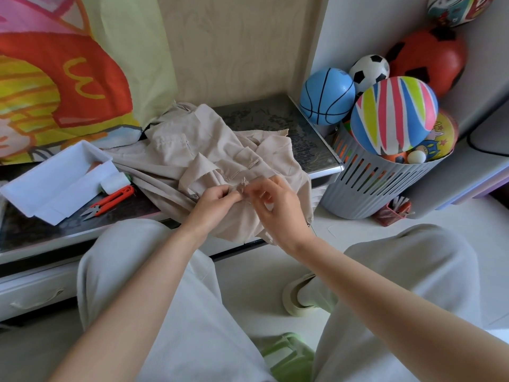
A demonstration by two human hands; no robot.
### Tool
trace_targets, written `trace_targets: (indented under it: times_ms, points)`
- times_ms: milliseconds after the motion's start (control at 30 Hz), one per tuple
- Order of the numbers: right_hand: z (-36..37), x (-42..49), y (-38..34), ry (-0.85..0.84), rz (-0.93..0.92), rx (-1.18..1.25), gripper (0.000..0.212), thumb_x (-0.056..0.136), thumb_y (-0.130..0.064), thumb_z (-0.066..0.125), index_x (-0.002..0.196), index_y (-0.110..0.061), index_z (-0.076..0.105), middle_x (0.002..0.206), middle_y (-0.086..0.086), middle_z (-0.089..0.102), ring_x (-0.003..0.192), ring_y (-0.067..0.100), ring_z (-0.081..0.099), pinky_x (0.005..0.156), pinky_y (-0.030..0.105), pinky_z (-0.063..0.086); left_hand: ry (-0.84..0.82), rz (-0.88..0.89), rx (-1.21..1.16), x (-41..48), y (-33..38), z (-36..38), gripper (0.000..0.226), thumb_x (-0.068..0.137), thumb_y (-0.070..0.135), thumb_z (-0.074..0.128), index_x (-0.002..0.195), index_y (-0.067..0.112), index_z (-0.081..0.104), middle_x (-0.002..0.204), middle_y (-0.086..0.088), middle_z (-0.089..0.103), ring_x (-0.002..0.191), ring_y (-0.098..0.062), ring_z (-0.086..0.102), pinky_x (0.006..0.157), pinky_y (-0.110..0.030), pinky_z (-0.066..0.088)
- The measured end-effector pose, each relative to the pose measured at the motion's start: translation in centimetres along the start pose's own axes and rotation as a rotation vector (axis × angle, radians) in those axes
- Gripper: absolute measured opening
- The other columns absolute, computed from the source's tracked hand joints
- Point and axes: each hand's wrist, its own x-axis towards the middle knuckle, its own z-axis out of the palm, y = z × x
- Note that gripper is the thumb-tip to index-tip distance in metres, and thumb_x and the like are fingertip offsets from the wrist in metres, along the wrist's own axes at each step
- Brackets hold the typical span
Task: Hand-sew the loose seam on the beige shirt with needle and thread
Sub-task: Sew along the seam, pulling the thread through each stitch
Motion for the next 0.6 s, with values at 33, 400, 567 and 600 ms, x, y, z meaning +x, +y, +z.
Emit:
trace_targets:
  times_ms: [33, 400, 567, 600]
  points:
    - [0.06, 0.17, 0.04, -0.012, 0.015, 0.006, 0.016, 0.089, -0.007, 0.059, 0.096, -0.017, 0.069, 0.085, -0.018, 0.048, 0.08, -0.008, 0.049, 0.076, 0.008, 0.041, -0.005, -0.01, -0.029, -0.05, 0.11, 0.02, 0.037, 0.075, 0.034, 0.059, 0.086, -0.002, 0.06, 0.08, -0.005, 0.044, 0.076, -0.014, 0.04, 0.072, -0.031, 0.03]
    - [0.22, 1.06, 0.15, -0.054, 0.023, 0.034, 0.009, 0.085, -0.01, 0.067, 0.091, -0.015, 0.072, 0.091, -0.002, 0.062, 0.071, -0.001, 0.055, 0.07, 0.007, 0.042, -0.054, -0.029, -0.159, -0.51, 0.61, -0.13, 0.02, 0.074, 0.027, 0.06, 0.085, 0.014, 0.069, 0.09, -0.007, 0.066, 0.092, -0.017, 0.058, 0.092, -0.035, 0.042]
    - [0.37, 0.92, -0.32, -0.029, -0.02, 0.025, 0.005, 0.087, -0.009, 0.065, 0.088, -0.011, 0.069, 0.087, -0.009, 0.054, 0.074, -0.009, 0.053, 0.07, 0.003, 0.04, -0.013, -0.015, -0.153, -0.39, 0.56, 0.12, 0.019, 0.094, 0.009, 0.05, 0.092, 0.01, 0.069, 0.095, -0.007, 0.067, 0.093, -0.014, 0.06, 0.097, -0.034, 0.043]
    - [0.39, 0.8, -0.56, -0.021, -0.033, 0.052, 0.006, 0.087, -0.007, 0.063, 0.087, -0.011, 0.067, 0.086, -0.012, 0.053, 0.077, -0.011, 0.053, 0.071, 0.003, 0.04, 0.001, -0.008, -0.134, -0.4, 0.53, 0.18, 0.02, 0.095, 0.01, 0.05, 0.093, 0.009, 0.069, 0.094, -0.006, 0.067, 0.091, -0.013, 0.059, 0.093, -0.03, 0.044]
